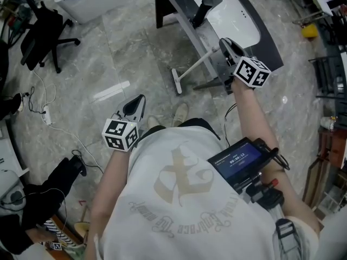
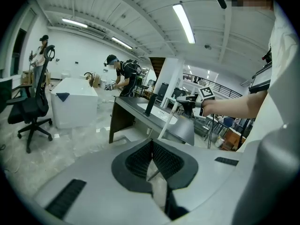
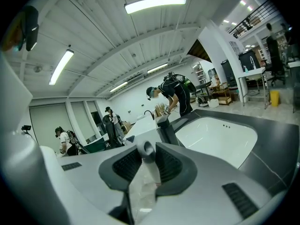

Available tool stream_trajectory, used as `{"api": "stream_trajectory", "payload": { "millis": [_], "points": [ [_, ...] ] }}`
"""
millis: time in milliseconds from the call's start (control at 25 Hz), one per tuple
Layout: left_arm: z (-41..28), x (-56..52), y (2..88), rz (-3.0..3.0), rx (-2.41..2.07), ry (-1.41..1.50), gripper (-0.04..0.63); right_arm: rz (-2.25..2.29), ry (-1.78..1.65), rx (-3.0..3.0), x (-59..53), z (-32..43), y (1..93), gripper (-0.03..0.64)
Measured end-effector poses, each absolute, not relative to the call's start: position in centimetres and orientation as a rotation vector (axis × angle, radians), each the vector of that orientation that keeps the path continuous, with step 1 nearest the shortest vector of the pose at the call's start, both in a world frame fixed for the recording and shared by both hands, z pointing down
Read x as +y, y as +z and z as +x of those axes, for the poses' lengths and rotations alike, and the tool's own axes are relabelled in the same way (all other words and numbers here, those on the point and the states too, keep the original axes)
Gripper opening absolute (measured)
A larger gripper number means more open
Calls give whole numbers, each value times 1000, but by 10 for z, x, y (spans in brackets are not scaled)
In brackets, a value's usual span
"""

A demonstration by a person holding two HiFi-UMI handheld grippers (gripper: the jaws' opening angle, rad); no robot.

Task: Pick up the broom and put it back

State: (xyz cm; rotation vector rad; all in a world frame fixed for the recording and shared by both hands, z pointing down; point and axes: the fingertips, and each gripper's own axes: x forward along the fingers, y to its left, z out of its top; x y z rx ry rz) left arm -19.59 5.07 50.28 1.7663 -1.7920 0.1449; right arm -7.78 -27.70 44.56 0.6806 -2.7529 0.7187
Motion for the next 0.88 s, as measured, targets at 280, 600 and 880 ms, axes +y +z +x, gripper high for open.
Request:
{"api": "stream_trajectory", "payload": {
  "millis": [280,600,880],
  "points": [
    [-192,29,497,1777,-1764,183,12,726,808,-2737,-299,-59,459,100],
    [-186,15,500,1770,-1738,225,12,681,899,-2737,-312,-51,481,101],
    [-186,15,498,1766,-1734,255,12,621,930,-2760,-308,-51,495,101]
  ]
}}
